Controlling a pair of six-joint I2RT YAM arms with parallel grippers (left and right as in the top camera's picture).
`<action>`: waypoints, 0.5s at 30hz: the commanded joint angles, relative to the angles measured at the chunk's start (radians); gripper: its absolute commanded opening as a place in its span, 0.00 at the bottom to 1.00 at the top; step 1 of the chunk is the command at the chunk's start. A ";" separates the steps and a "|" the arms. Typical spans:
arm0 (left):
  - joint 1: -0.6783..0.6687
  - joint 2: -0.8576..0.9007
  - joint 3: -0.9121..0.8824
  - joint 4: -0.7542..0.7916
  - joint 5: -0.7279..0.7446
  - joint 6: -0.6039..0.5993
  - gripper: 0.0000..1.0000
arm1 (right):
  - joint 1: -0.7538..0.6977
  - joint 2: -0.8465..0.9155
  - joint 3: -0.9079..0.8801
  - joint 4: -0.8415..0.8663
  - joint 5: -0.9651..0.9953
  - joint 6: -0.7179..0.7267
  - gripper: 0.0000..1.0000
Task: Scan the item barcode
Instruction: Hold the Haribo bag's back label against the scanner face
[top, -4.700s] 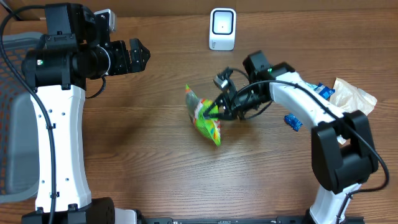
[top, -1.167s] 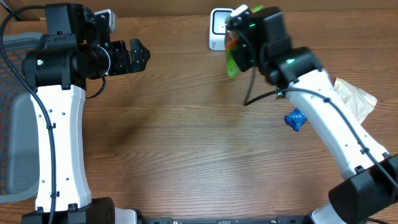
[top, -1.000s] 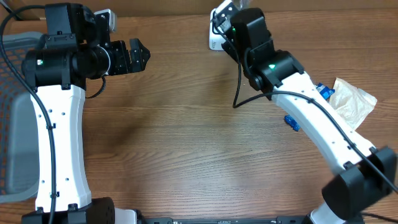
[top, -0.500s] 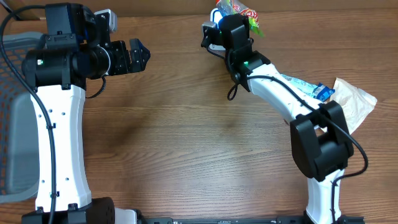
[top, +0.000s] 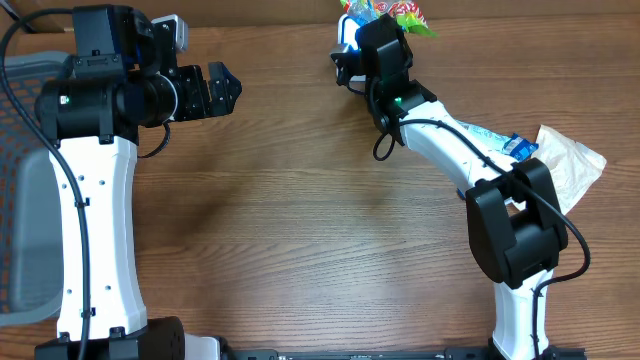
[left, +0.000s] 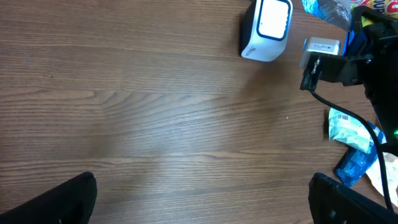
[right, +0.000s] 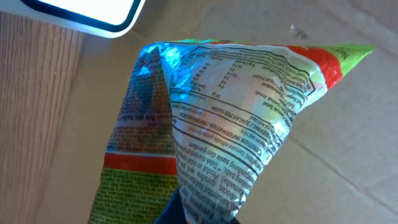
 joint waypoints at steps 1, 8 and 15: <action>-0.006 -0.002 0.004 0.001 0.001 -0.013 1.00 | -0.003 -0.014 0.018 0.012 -0.021 -0.030 0.04; -0.006 -0.002 0.004 0.001 0.001 -0.013 1.00 | 0.013 -0.014 0.018 0.011 -0.183 -0.029 0.04; -0.006 -0.002 0.004 0.001 0.001 -0.013 1.00 | 0.019 -0.014 0.018 0.020 -0.151 -0.028 0.04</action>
